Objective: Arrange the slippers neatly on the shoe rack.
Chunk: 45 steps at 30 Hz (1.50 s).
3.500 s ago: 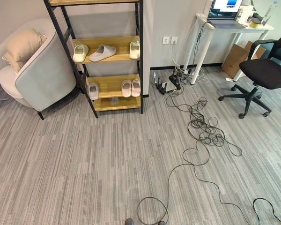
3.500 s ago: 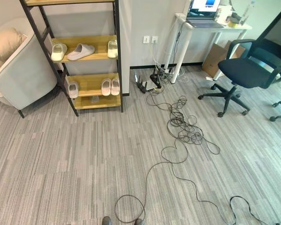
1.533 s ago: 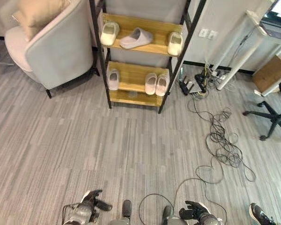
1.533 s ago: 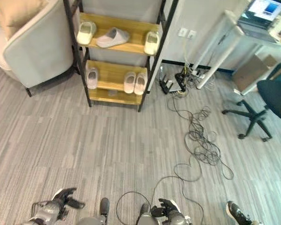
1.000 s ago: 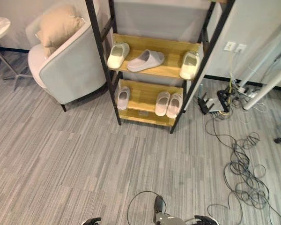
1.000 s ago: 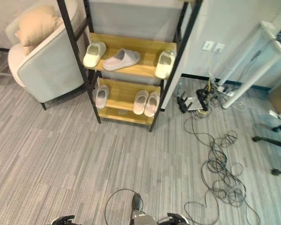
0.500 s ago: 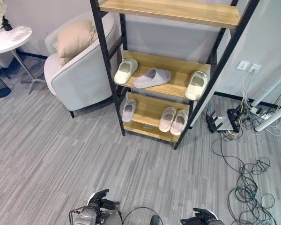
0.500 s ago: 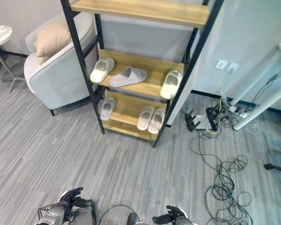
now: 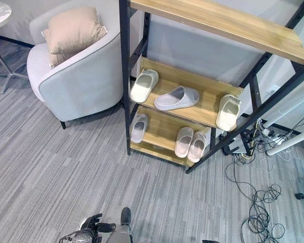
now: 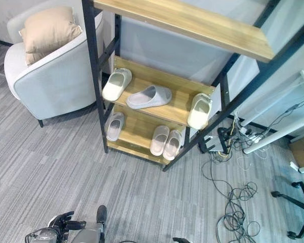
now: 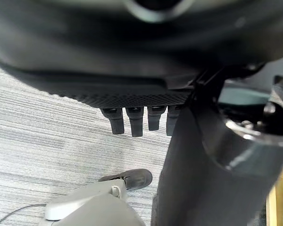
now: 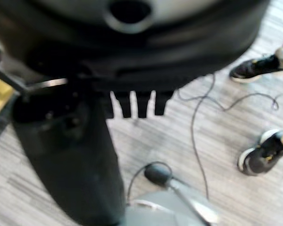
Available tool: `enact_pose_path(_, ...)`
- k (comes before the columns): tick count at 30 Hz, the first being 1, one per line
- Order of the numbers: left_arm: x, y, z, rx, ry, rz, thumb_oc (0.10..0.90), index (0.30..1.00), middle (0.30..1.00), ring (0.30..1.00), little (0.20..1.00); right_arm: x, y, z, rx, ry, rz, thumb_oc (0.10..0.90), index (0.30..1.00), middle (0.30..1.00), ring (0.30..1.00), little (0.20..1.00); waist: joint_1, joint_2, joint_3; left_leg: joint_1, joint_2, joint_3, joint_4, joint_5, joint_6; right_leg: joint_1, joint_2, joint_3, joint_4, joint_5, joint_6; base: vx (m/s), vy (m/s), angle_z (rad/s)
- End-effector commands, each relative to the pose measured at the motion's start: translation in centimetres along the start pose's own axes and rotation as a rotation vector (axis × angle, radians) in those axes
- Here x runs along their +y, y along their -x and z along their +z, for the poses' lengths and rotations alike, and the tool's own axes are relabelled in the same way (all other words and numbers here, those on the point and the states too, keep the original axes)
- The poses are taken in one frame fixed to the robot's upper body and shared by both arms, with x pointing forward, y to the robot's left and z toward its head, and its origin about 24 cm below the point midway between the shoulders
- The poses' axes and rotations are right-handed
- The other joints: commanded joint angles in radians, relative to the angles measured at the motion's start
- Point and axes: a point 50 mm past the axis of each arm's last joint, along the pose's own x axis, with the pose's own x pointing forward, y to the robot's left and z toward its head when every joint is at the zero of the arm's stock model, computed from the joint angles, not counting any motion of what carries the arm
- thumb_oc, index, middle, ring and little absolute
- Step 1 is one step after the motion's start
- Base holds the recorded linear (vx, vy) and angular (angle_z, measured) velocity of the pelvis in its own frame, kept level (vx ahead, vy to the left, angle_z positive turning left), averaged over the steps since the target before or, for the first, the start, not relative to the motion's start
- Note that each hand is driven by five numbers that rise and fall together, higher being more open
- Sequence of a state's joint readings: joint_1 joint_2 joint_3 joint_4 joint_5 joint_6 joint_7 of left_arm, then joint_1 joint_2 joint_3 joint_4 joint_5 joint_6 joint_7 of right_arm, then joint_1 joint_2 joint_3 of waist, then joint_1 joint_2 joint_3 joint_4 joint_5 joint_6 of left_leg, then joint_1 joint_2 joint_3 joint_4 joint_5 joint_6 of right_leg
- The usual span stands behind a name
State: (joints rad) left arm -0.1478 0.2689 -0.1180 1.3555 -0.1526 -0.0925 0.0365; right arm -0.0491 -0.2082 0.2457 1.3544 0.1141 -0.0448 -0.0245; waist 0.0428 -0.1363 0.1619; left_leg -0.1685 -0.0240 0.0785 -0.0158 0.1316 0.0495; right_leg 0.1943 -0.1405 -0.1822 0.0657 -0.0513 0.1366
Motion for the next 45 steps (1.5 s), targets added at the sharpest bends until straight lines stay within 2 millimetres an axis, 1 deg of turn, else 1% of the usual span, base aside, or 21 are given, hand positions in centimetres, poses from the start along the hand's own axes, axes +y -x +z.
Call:
enact_pose_path(1, -0.2, 0.2, -0.9, 0.01, -0.069, 0.008, 0.8, 0.9, 0.9, 0.9, 0.9, -2.1, 0.1, 1.3, -0.059, 0.03, -0.046, 0.8, 0.9, 0.9, 0.9, 0.9, 0.003, 0.033, -0.01, -0.012, 0.016, -0.022, 0.102, -0.14, -0.036, -0.154, -0.064, 0.027, 0.214, 0.122, 0.063, 0.17, 0.318, 0.01)
enact_pose_path(3, 0.0, 0.0, 1.1, -0.058, -0.059, 0.02, 0.8, 0.9, 0.9, 0.9, 0.9, -2.0, 0.0, 2.5, -0.104, 0.046, -0.049, 0.8, 0.9, 0.9, 0.9, 0.9, -0.013, 0.057, -0.005, 0.033, 0.007, -0.034, 0.087, -0.161, -0.026, -0.201, -0.073, 0.027, 0.288, 0.143, 0.029, 0.25, 0.281, 0.25)
enact_pose_path(6, 0.3, -0.1, 2.9, -0.125, -0.072, 0.028, 0.8, 0.9, 0.9, 0.9, 0.9, -1.4, 0.0, 3.6, -0.147, 0.101, -0.039, 0.8, 0.9, 0.9, 0.9, 0.9, -0.039, 0.078, 0.014, 0.092, -0.006, -0.063, 0.076, -0.178, -0.022, -0.251, -0.023, 0.023, 0.248, 0.064, -0.005, 0.29, 0.136, 0.38)
enact_pose_path(8, 0.4, -0.1, 3.2, -0.136, -0.069, 0.03, 0.8, 0.9, 0.9, 0.9, 0.9, -1.4, 0.0, 4.4, -0.174, 0.115, -0.04, 0.8, 0.9, 0.9, 0.9, 0.9, -0.052, 0.087, 0.017, 0.129, -0.009, -0.081, 0.064, -0.195, -0.025, -0.254, 0.001, 0.026, 0.187, 0.024, 0.0, 0.26, 0.058, 0.6)
enact_pose_path(12, 0.6, -0.1, 1.1, -0.054, -0.112, 0.028, 0.8, 0.9, 0.9, 0.9, 0.9, -2.0, 0.1, 5.6, -0.216, 0.139, -0.064, 0.8, 0.9, 0.9, 0.9, 0.9, -0.075, 0.077, 0.014, 0.192, -0.039, -0.121, 0.062, -0.237, -0.028, -0.295, 0.052, 0.074, 0.046, 0.028, -0.009, 0.28, 0.007, 0.52)
enact_pose_path(15, 0.9, 0.3, -1.8, 0.051, -0.151, 0.037, 0.8, 0.9, 0.9, 0.9, 0.9, -2.5, 0.3, 7.2, -0.267, 0.16, -0.08, 0.8, 0.9, 0.9, 0.9, 0.9, -0.081, 0.071, 0.015, 0.237, -0.044, -0.117, 0.065, -0.272, -0.031, -0.319, 0.048, 0.016, -0.03, 0.082, -0.003, 0.25, -0.048, 0.32)
enact_pose_path(16, 0.5, 0.5, -2.8, 0.095, -0.204, 0.018, 0.8, 0.9, 0.9, 0.9, 0.9, -1.8, 0.6, 12.6, -0.348, 0.159, -0.124, 0.8, 0.9, 0.9, 0.9, 0.9, -0.053, 0.08, 0.007, 0.26, -0.046, -0.126, 0.07, -0.289, -0.032, -0.313, 0.042, -0.03, -0.053, 0.086, -0.004, 0.25, -0.047, 0.01)
enact_pose_path(17, 0.2, 0.6, -3.1, 0.089, -0.189, 0.018, 0.8, 0.9, 0.9, 0.9, 0.9, -2.2, 0.3, 8.9, -0.29, 0.158, -0.104, 0.8, 0.9, 0.9, 0.9, 0.9, -0.066, 0.082, 0.005, 0.264, -0.048, -0.12, 0.071, -0.29, -0.032, -0.329, 0.038, -0.043, -0.053, 0.098, 0.001, 0.22, -0.045, -0.11)
enact_pose_path(18, 0.5, 0.8, -4.2, 0.127, -0.155, 0.028, 0.8, 0.9, 0.9, 0.9, 0.9, -2.3, 0.2, 6.6, -0.256, 0.17, -0.084, 0.8, 0.9, 0.9, 0.9, 0.9, -0.084, 0.085, 0.007, 0.281, -0.045, -0.113, 0.073, -0.299, -0.034, -0.34, 0.044, -0.05, -0.059, 0.098, 0.001, 0.12, -0.048, 0.0)
enact_pose_path(23, -0.1, 1.5, -6.5, 0.191, -0.119, 0.014, 0.8, 0.9, 0.9, 0.9, 0.9, -2.0, 0.9, 5.9, -0.332, 0.279, -0.079, 0.8, 0.9, 0.9, 0.9, 0.9, -0.128, 0.087, -0.009, 0.308, -0.035, -0.091, 0.096, -0.315, -0.05, -0.309, 0.075, -0.014, -0.061, 0.091, -0.024, 0.09, -0.104, 0.03)
enact_pose_path(27, -0.5, 1.4, -6.2, 0.168, -0.088, 0.02, 0.8, 0.9, 0.9, 0.9, 0.9, -1.6, 1.4, 6.6, -0.4, 0.332, -0.058, 0.8, 0.9, 0.9, 0.9, 0.9, -0.134, 0.104, -0.04, 0.33, 0.0, -0.084, 0.1, -0.291, -0.078, -0.267, 0.111, 0.012, -0.062, 0.064, -0.052, 0.09, -0.169, -0.05)
enact_pose_path(29, -1.0, 1.1, -5.2, 0.129, -0.075, 0.017, 0.8, 0.9, 0.9, 0.9, 0.9, -1.2, 1.7, 7.5, -0.447, 0.377, -0.037, 0.8, 0.9, 0.9, 0.9, 0.9, -0.139, 0.105, -0.044, 0.305, 0.019, -0.074, 0.182, -0.247, -0.117, -0.234, 0.132, 0.03, -0.07, 0.041, -0.072, 0.04, -0.203, -0.15)
enact_pose_path(31, -1.3, 0.9, -4.2, 0.09, -0.067, 0.013, 0.8, 0.9, 0.9, 0.9, 0.9, -1.1, 2.4, 8.8, -0.521, 0.434, -0.031, 0.8, 0.9, 0.9, 0.9, 0.9, -0.134, 0.092, -0.028, 0.215, 0.043, -0.06, 0.392, -0.18, -0.155, -0.187, 0.136, 0.045, -0.085, 0.023, -0.092, 0.01, -0.212, -0.04)
enact_pose_path(32, -1.4, 0.6, -2.9, 0.049, -0.071, 0.017, 0.8, 0.9, 0.9, 0.9, 0.9, -1.3, 2.8, 9.8, -0.565, 0.46, -0.045, 0.8, 0.9, 0.9, 0.9, 0.9, -0.124, 0.075, -0.003, 0.14, 0.054, -0.062, 0.524, -0.108, -0.172, -0.165, 0.132, 0.058, -0.087, 0.017, -0.106, -0.03, -0.215, -0.16)
enact_pose_path(34, -1.8, 0.4, -1.4, -0.003, -0.086, 0.02, 0.8, 0.9, 0.9, 0.9, 0.9, -1.3, 3.4, 11.0, -0.624, 0.492, -0.057, 0.8, 0.9, 0.9, 0.9, 0.9, -0.113, 0.054, 0.024, 0.042, 0.08, -0.048, 0.714, -0.074, -0.161, -0.132, 0.135, 0.067, -0.092, 0.012, -0.129, 0.0, -0.205, -0.38)
enact_pose_path(35, -2.2, 0.4, -1.0, -0.018, -0.107, 0.015, 0.8, 0.9, 0.9, 0.9, 0.9, -1.3, 3.6, 11.2, -0.64, 0.509, -0.06, 0.8, 0.9, 0.9, 0.9, 0.9, -0.105, 0.054, 0.028, 0.018, 0.092, -0.029, 0.742, -0.102, -0.142, -0.12, 0.143, 0.08, -0.097, 0.008, -0.135, 0.06, -0.142, -0.51)
enact_pose_path(39, -3.3, 0.4, -0.5, -0.05, -0.168, -0.002, 0.8, 0.9, 0.9, 0.9, 0.9, -1.3, 4.6, 12.3, -0.722, 0.58, -0.078, 0.8, 0.9, 0.9, 0.9, 0.9, -0.096, 0.058, 0.026, 0.019, 0.128, -0.019, 0.503, -0.171, -0.115, -0.081, 0.147, 0.117, -0.116, -0.008, -0.113, 0.1, 0.005, -0.49)
enact_pose_path(40, -3.3, 0.4, -0.5, -0.05, -0.168, -0.002, 0.8, 0.9, 0.9, 0.9, 0.9, -1.3, 4.6, 12.3, -0.722, 0.58, -0.078, 0.8, 0.9, 0.9, 0.9, 0.9, -0.096, 0.055, 0.024, 0.021, 0.125, -0.017, 0.494, -0.164, -0.115, -0.083, 0.143, 0.117, -0.116, -0.007, -0.113, 0.16, 0.119, -0.3)
enact_pose_path(41, -3.7, 0.4, -0.3, -0.059, -0.202, -0.003, 0.8, 0.9, 0.9, 0.9, 0.9, -1.3, 5.1, 13.4, -0.774, 0.573, -0.09, 0.8, 0.9, 0.9, 0.9, 0.9, -0.09, 0.066, 0.026, 0.036, 0.148, -0.069, 0.244, -0.124, -0.126, -0.07, 0.149, 0.139, -0.114, -0.027, -0.1, 0.17, 0.116, -0.12)
enact_pose_path(42, -3.9, 0.4, -0.2, -0.062, -0.217, -0.008, 0.8, 0.9, 0.9, 0.9, 0.9, -1.3, 5.4, 13.8, -0.795, 0.571, -0.095, 0.8, 0.9, 0.9, 0.9, 0.9, -0.088, 0.075, 0.023, 0.038, 0.16, -0.107, 0.134, -0.068, -0.13, -0.067, 0.158, 0.148, -0.112, -0.038, -0.099, 0.23, 0.161, -0.07)
enact_pose_path(45, -3.7, 0.3, 0.0, -0.06, -0.249, -0.001, 0.8, 0.9, 0.9, 0.9, 0.9, -1.6, 5.8, 14.4, -0.832, 0.586, -0.118, 0.8, 0.9, 0.9, 0.9, 0.9, -0.085, 0.082, 0.029, 0.027, 0.162, -0.174, 0.035, -0.023, -0.145, -0.044, 0.164, 0.168, -0.109, -0.066, -0.099, 0.13, 0.105, -0.27)
